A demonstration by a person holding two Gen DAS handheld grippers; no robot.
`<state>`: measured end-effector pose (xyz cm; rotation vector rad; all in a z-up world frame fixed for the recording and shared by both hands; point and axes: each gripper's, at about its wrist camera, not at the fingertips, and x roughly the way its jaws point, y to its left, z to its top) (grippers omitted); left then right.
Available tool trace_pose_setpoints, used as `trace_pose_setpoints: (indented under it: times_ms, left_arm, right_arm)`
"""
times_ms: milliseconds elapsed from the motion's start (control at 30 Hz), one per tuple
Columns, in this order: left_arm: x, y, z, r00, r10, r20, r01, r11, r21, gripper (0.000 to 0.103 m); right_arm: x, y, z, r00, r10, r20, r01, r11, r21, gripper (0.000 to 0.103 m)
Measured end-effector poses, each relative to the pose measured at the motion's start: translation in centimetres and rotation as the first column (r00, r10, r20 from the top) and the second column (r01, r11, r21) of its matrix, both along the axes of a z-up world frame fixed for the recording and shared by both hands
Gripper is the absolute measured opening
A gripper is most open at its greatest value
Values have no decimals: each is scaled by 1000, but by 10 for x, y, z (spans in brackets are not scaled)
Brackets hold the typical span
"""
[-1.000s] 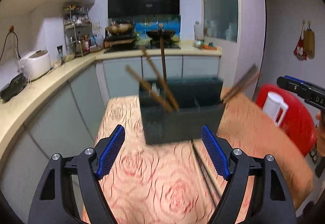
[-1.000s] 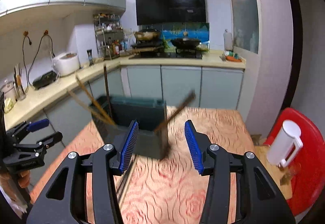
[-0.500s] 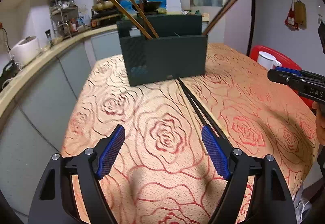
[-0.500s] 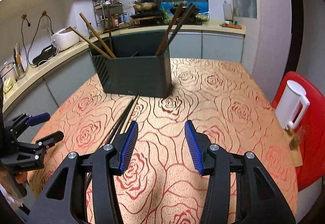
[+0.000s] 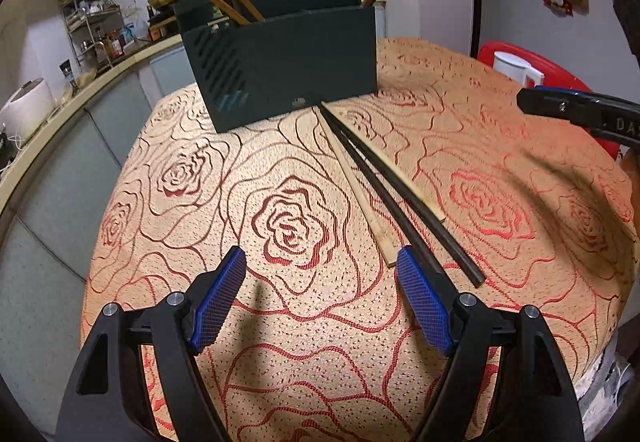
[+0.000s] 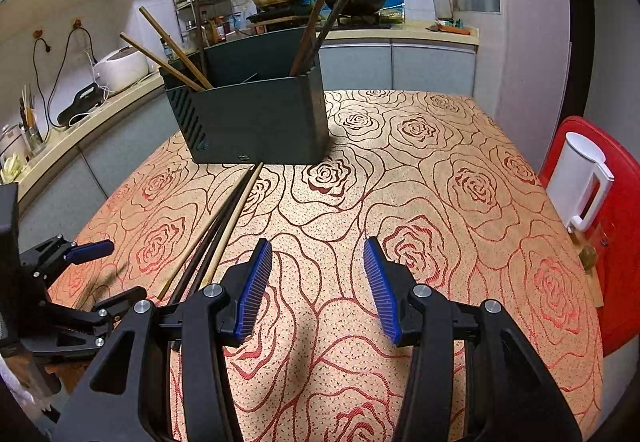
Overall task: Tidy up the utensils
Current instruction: 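Withdraw both open tools from the holder back to the loose chopsticks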
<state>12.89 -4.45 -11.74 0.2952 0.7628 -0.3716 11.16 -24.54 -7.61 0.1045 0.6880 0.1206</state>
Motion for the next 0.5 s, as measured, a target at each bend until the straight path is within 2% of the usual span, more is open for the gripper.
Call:
trace_pose_setpoints:
  times_ms: [433,500]
  left_arm:
    - [14,-8,-10,999,-27,-43,28,999,23,75]
    - [15,-7,-10,999,-18,-33,19,999,27,69]
  right_arm:
    - [1,0,-4,1000,6,-10,-6,1000,-2,47]
    - [2,2,-5,1000,12,-13,-12,1000,-4,47]
